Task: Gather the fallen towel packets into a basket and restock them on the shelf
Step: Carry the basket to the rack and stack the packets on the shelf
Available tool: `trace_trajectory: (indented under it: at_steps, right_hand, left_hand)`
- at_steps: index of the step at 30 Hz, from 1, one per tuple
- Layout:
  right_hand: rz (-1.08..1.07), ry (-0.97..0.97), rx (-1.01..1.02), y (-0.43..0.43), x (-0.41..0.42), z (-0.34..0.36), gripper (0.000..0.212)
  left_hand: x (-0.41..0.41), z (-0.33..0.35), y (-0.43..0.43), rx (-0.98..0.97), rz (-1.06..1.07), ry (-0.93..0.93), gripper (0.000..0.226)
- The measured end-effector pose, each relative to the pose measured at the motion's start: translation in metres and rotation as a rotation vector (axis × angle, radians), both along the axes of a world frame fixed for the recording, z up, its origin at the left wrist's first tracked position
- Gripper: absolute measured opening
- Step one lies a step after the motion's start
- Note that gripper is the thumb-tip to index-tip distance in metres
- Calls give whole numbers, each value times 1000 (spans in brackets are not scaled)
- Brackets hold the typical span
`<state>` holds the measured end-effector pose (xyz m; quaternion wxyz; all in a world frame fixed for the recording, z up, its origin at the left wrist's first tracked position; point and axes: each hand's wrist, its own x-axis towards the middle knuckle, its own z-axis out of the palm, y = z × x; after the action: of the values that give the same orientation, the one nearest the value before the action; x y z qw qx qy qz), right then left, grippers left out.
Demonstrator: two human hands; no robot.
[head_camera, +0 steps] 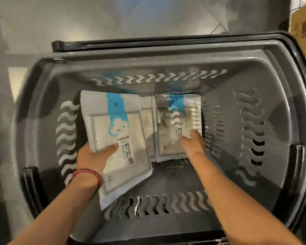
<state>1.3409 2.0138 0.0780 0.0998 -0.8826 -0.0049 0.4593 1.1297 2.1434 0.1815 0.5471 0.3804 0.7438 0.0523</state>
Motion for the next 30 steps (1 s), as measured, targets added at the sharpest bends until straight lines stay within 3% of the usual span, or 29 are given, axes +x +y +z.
trace_trajectory:
  at_steps: [3, 8, 11, 16, 19, 24, 30]
  right_hand:
    - [-6, 45, -141, -15, 27, -20, 80]
    - [-74, 123, -94, -21, 39, -42, 88]
    - [-123, 112, -78, -21, 31, -45, 79]
    - [-166, -67, -54, -21, 10, -27, 75]
    - [-275, -17, 163, -17, -2, -4, 49]
    - [-166, -40, 308, -21, -32, 68, 13]
    - [-232, 10, 352, -38, -39, 175, 10]
  left_hand:
    - [3, -13, -2, 4, -26, -16, 24]
    - [2, -31, -10, 22, -62, -6, 24]
    - [-1, -36, -13, 29, -55, 2, 25]
    - [-1, -35, -17, 42, -107, 33, 29]
    - [-1, -26, -15, 72, -178, 67, 26]
    - [-3, 15, -9, 44, -185, 100, 26]
    - [8, 108, -2, 26, -162, 11, 22]
